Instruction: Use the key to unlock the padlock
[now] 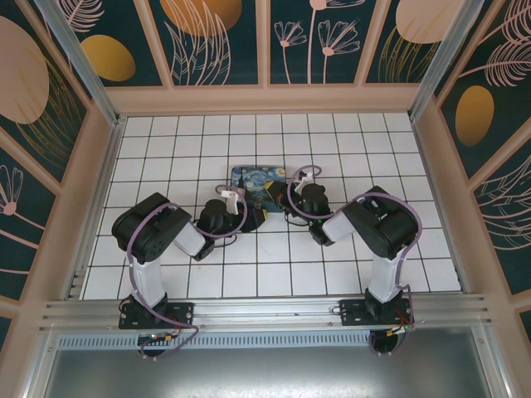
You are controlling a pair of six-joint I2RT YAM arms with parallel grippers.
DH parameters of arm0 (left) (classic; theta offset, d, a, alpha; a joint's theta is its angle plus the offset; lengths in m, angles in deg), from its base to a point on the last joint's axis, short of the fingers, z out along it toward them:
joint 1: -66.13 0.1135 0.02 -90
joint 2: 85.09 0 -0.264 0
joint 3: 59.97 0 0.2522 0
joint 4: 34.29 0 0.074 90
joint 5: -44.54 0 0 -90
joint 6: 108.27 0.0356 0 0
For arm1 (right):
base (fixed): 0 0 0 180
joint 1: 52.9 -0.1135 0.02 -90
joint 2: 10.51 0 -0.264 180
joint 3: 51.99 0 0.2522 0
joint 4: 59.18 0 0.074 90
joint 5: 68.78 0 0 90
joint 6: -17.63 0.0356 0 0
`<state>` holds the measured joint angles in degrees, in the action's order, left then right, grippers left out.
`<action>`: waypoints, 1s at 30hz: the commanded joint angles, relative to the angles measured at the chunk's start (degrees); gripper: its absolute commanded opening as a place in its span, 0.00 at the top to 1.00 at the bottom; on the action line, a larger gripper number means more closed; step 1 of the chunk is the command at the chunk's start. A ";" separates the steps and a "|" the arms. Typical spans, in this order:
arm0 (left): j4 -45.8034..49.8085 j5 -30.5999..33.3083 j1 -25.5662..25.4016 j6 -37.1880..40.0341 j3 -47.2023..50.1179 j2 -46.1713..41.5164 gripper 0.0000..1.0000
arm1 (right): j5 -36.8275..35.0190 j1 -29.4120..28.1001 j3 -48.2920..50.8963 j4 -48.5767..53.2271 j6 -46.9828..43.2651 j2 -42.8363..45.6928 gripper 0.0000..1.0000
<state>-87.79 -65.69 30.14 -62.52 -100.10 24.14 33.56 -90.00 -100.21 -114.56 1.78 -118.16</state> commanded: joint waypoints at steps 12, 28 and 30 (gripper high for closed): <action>11.98 7.43 -0.75 3.96 -3.66 0.59 0.57 | 0.98 -0.05 -0.81 -1.02 0.91 -1.34 1.00; 15.15 3.51 -0.83 4.31 -7.17 0.52 0.95 | 2.07 0.23 -1.64 -0.79 0.71 -0.19 1.00; 15.66 2.02 -0.88 3.92 -7.44 -0.17 1.00 | 2.08 0.56 -1.84 0.95 -0.49 2.00 1.00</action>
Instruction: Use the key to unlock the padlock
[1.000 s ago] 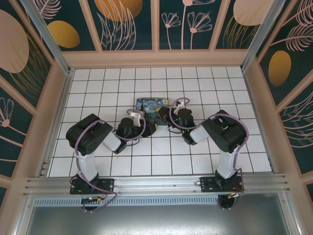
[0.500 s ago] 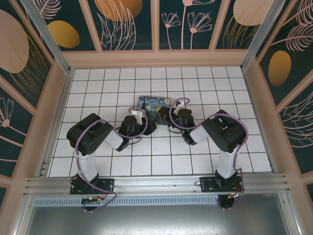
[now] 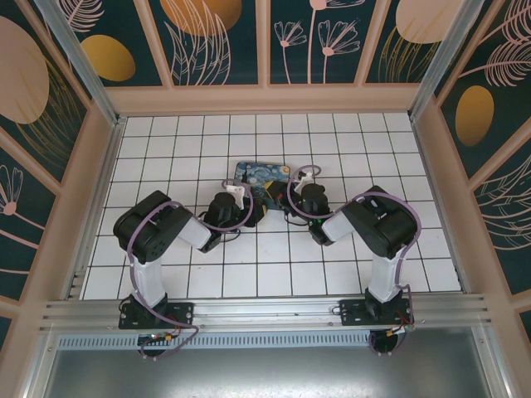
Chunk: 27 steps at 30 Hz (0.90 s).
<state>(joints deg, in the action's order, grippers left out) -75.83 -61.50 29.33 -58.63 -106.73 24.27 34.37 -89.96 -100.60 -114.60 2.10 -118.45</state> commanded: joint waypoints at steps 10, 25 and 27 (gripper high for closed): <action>11.04 -7.37 -0.03 -2.72 -2.21 -3.66 1.00 | -1.41 -0.21 3.79 12.93 -9.40 20.62 1.00; 14.57 -18.07 -0.03 -6.27 -5.18 -5.43 1.00 | -12.35 -13.51 22.49 17.07 -10.27 38.76 1.00; 13.60 -18.89 -0.03 -7.32 -4.84 -5.90 1.00 | -13.45 -15.16 24.34 15.22 -9.59 38.18 1.00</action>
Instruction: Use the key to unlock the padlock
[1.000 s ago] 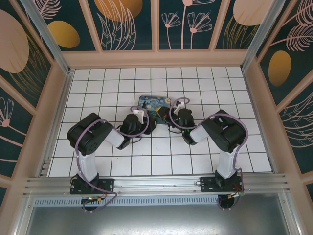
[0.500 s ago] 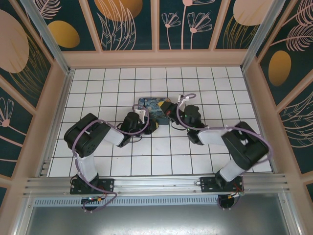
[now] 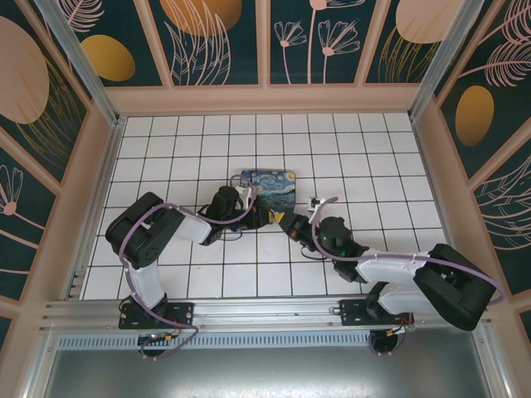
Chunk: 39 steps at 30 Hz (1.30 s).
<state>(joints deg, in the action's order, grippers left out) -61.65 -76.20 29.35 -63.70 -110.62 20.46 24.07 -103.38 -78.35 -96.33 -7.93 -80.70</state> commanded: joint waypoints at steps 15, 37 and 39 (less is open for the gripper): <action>-4.73 -7.50 -0.05 -6.64 0.15 -3.81 1.00 | -6.74 -4.37 8.81 -12.29 4.42 -4.71 1.00; -13.96 -9.91 -0.05 -14.68 2.56 -4.17 1.00 | -10.15 -4.46 7.97 -11.26 8.51 -7.21 1.00; -14.04 -9.97 -0.05 -14.77 2.61 -4.16 1.00 | -10.04 -4.47 7.48 -12.47 8.67 -8.83 1.00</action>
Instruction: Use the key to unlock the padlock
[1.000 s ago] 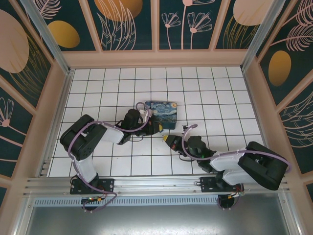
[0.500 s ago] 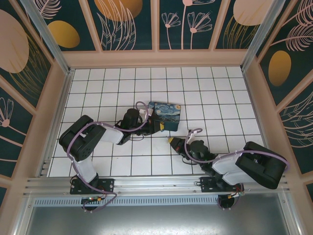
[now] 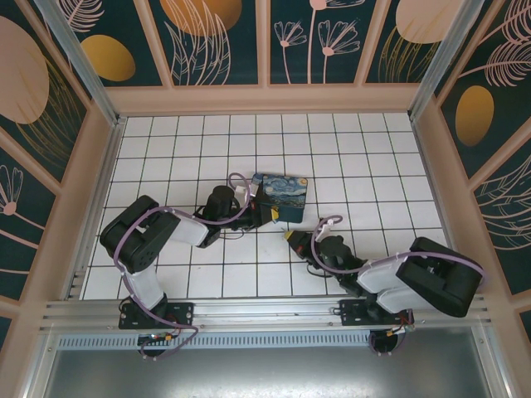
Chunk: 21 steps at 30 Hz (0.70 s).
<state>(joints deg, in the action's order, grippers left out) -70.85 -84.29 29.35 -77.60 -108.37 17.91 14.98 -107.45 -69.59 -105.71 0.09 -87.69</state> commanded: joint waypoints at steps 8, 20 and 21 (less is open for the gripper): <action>-4.78 -2.08 -0.05 -0.57 0.70 -1.58 1.00 | -0.71 -0.13 -1.96 -8.06 2.15 -7.88 1.00; -4.58 -2.11 -0.01 -0.08 0.57 -1.31 1.00 | 1.57 2.17 -4.31 -7.44 1.17 -8.34 1.00; -4.56 -2.08 -0.01 -0.05 0.61 -1.31 1.00 | 1.73 2.26 -4.49 -7.22 1.10 -8.41 1.00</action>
<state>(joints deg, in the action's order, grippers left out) -71.35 -84.64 29.35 -77.95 -107.80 17.91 15.53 -105.72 -72.67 -111.28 1.69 -96.33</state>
